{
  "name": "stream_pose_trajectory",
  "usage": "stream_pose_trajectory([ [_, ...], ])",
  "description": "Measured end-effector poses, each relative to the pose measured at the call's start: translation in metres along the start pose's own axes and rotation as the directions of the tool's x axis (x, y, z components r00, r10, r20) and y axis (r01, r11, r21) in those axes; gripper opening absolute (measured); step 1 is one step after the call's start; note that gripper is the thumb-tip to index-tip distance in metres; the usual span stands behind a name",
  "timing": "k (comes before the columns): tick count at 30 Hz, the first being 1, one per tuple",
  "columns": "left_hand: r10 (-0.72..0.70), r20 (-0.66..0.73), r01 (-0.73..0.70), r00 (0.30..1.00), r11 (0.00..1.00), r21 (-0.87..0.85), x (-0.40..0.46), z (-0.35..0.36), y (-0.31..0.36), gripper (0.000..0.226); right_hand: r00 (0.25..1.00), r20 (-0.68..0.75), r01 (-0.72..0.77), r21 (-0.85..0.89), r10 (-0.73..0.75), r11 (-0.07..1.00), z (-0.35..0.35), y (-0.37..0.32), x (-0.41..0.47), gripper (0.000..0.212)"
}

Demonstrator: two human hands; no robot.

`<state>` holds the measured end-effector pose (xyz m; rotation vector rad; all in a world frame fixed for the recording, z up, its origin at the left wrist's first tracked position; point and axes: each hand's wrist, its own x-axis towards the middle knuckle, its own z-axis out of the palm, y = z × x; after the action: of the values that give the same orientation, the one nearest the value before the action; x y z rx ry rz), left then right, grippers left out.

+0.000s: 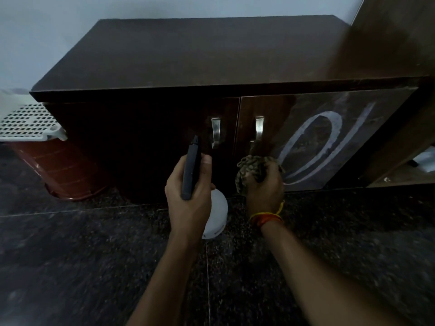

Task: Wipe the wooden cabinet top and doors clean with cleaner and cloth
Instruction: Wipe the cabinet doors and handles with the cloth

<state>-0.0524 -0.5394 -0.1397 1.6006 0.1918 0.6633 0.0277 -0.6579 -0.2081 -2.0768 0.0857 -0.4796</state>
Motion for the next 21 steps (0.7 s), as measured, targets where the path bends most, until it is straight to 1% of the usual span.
stream_pose_trajectory([
  [2, -0.006, 0.008, 0.006, 1.0, 1.0, 0.006, 0.0, 0.0, -0.003, 0.037, 0.996, -0.081, 0.043, 0.046, -0.039, 0.998, 0.003, -0.009, 0.004, 0.031],
  [4, -0.01, 0.023, 0.01, 1.0, 1.0, 0.017, 0.0, 0.002, -0.005, 0.039, 0.986, -0.147, 0.082, 0.044, -0.075, 0.996, 0.006, -0.017, 0.007, 0.028],
  [6, -0.019, 0.036, 0.019, 0.999, 1.0, 0.02, 0.0, 0.004, -0.006, 0.036, 0.993, -0.102, 0.063, 0.034, -0.059, 0.997, 0.008, -0.013, 0.004, 0.025],
  [8, -0.03, 0.043, 0.029, 0.999, 0.999, 0.027, -0.001, 0.005, -0.009, 0.033, 1.0, -0.005, -0.015, -0.009, 0.015, 1.0, 0.008, -0.003, 0.001, 0.024],
  [10, -0.04, 0.042, 0.039, 0.998, 0.999, 0.033, -0.004, 0.005, -0.012, 0.034, 0.996, 0.052, -0.076, -0.054, 0.079, 0.996, 0.007, 0.007, 0.0, 0.025],
  [12, -0.049, 0.047, 0.047, 0.998, 0.998, 0.032, -0.006, 0.005, -0.014, 0.037, 0.993, 0.026, -0.113, -0.035, 0.114, 0.993, 0.006, 0.003, 0.002, 0.026],
  [14, -0.059, 0.051, 0.058, 0.997, 0.998, 0.036, -0.006, 0.004, -0.014, 0.032, 0.99, -0.067, -0.122, 0.06, 0.126, 0.991, 0.008, -0.012, 0.004, 0.029],
  [15, -0.063, 0.052, 0.061, 0.997, 0.998, 0.036, -0.006, 0.005, -0.014, 0.028, 0.987, -0.118, -0.096, 0.1, 0.107, 0.99, 0.009, -0.019, 0.004, 0.03],
  [17, -0.051, 0.052, 0.048, 0.997, 0.998, 0.04, -0.005, 0.005, -0.013, 0.025, 0.983, -0.18, -0.024, 0.117, 0.045, 0.993, 0.01, -0.028, 0.005, 0.031],
  [19, -0.035, 0.051, 0.033, 0.998, 0.999, 0.042, -0.003, 0.006, -0.011, 0.026, 0.988, -0.155, 0.004, 0.09, 0.01, 0.996, 0.01, -0.026, 0.003, 0.033],
  [21, -0.019, 0.052, 0.016, 0.998, 0.999, 0.043, -0.002, 0.006, -0.011, 0.029, 0.995, -0.092, -0.022, 0.034, 0.025, 0.999, 0.01, -0.017, -0.001, 0.034],
])
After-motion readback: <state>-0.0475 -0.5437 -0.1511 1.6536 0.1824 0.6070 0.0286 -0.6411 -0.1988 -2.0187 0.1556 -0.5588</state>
